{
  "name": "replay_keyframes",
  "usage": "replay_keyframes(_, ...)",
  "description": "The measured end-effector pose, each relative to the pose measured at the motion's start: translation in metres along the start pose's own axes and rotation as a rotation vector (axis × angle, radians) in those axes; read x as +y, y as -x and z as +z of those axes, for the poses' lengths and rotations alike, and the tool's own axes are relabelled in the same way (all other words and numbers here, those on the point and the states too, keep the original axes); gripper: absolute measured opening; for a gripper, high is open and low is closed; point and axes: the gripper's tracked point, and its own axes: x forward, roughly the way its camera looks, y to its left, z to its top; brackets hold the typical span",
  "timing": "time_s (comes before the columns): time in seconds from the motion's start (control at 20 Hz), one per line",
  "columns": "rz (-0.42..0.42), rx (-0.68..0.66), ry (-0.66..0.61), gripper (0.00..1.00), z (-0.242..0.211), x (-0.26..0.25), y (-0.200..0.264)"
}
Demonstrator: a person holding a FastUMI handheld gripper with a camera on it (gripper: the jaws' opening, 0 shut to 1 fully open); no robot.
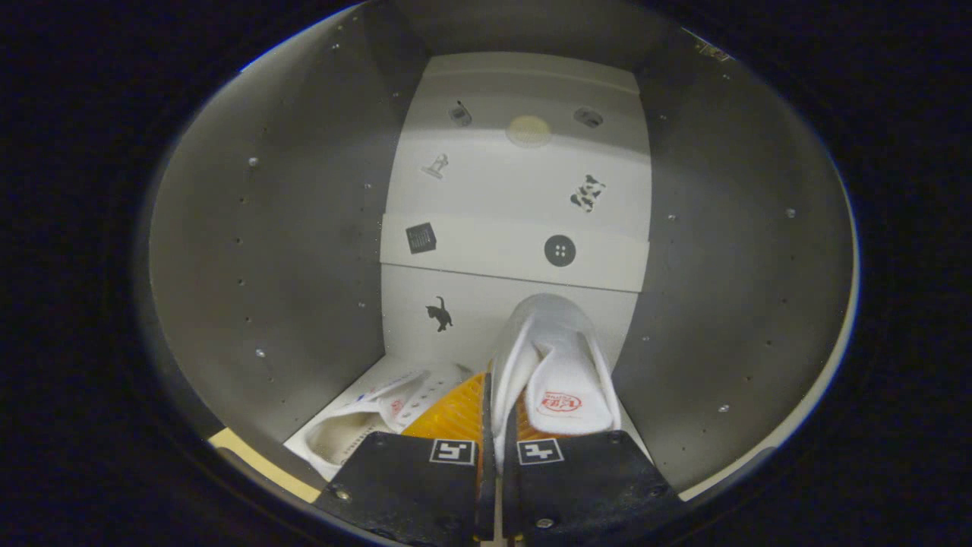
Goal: Open the shoe cabinet door, grab the shoes and put them into the shoe cabinet, then close the shoe cabinet door.
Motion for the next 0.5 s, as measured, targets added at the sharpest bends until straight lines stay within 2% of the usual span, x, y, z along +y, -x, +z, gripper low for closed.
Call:
replay_keyframes(0.35,-0.010,0.063,0.014,0.07,-0.022,0.001,-0.034)
replay_keyframes(0.5,0.012,0.122,-0.019,0.07,-0.033,0.005,-0.042)
